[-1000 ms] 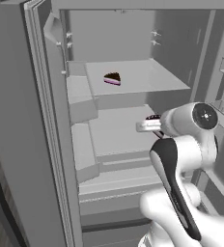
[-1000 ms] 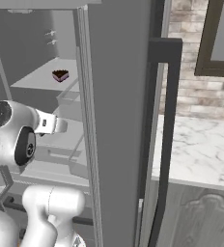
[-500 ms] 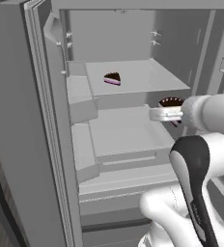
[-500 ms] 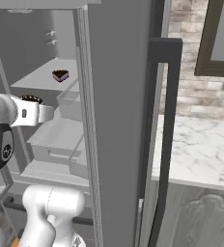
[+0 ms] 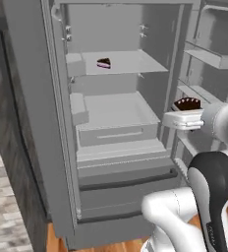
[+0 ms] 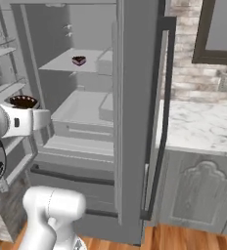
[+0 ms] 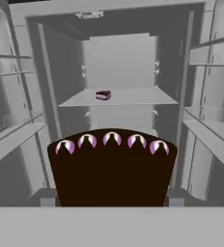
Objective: Take the cakes from the fridge and place them on the empty tray on the dining counter.
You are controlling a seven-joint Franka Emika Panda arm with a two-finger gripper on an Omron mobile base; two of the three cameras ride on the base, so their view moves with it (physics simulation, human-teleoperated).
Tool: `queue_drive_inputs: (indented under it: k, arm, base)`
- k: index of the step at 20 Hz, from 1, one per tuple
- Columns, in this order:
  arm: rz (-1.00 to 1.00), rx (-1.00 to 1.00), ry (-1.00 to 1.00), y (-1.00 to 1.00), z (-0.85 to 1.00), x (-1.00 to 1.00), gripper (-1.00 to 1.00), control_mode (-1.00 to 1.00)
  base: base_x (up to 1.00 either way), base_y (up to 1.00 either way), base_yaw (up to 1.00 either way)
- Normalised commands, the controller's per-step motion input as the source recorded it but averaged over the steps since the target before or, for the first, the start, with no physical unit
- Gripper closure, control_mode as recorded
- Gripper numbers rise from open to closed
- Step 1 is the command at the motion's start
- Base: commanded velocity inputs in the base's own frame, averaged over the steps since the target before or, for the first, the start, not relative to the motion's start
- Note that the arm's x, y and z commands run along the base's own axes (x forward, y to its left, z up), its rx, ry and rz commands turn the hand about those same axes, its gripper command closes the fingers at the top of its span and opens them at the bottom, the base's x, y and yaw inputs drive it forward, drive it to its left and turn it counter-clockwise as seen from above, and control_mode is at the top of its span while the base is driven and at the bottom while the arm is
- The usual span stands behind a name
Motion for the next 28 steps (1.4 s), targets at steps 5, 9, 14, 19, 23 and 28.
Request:
queue_drive_inputs:
  k: [5,9,14,19,23,28]
  arm:
    - [0.0,0.0,0.0,0.0,0.0,0.0,1.0,1.0]
    - [0.0,0.0,0.0,0.0,0.0,0.0,1.0,1.0]
    - [0.0,0.0,0.0,0.0,0.0,0.0,1.0,1.0]
    - [0.0,0.0,0.0,0.0,0.0,0.0,1.0,1.0]
    - [0.0,0.0,0.0,0.0,0.0,0.0,1.0,1.0]
    - [0.0,0.0,0.0,0.0,0.0,0.0,1.0,1.0]
  base:
    - [-1.0,0.0,-0.02]
    - [-1.0,0.0,0.0]
    - [-1.0,0.0,0.0]
    - [-0.75,0.13,-0.6]
    - [-0.02,0.04,-1.0]
    - [0.0,0.02,-1.0]
